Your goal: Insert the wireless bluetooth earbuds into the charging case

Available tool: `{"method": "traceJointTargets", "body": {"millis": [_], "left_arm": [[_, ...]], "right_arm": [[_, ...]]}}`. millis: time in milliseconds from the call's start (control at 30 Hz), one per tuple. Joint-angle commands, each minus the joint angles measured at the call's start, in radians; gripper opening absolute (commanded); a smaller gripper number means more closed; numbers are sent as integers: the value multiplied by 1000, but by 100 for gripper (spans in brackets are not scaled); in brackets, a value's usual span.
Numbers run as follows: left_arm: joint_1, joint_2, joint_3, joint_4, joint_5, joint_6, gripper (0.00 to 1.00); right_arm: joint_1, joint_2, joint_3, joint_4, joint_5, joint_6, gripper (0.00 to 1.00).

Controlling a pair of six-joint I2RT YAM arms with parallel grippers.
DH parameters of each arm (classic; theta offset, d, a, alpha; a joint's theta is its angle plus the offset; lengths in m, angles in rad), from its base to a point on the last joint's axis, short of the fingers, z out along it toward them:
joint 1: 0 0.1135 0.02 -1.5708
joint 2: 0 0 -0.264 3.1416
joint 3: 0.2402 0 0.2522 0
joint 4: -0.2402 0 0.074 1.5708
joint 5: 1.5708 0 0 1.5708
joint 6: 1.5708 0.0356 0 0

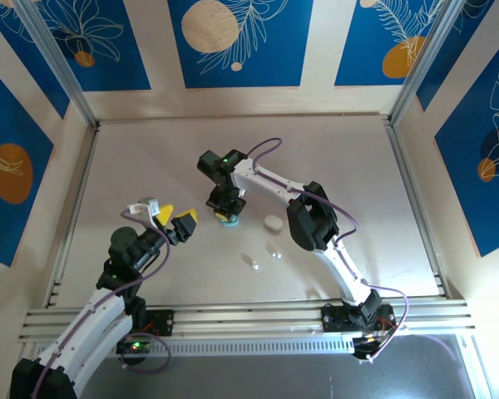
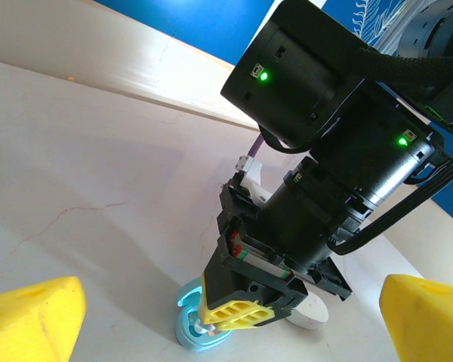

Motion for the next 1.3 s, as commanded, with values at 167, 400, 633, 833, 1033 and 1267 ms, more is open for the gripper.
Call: {"method": "traceJointTargets", "body": {"millis": [167, 400, 633, 833, 1033, 1267], "left_arm": [[-6, -10, 2, 14, 18, 20, 100], [-6, -11, 3, 12, 18, 20, 100], [-7, -13, 4, 11, 19, 18, 100], [-6, -13, 4, 11, 19, 17, 100], [-7, -14, 4, 10, 20, 17, 100], [-6, -16, 4, 9, 20, 17, 100]], "right_arm": [[-7, 22, 26, -28, -24, 27, 0], [-9, 28, 26, -25, -22, 29, 0], [-12, 35, 24, -23, -23, 28, 0], [-14, 41, 24, -21, -24, 27, 0], [-15, 47, 24, -16, -31, 30, 0], [-15, 49, 24, -14, -32, 32, 0]]}}
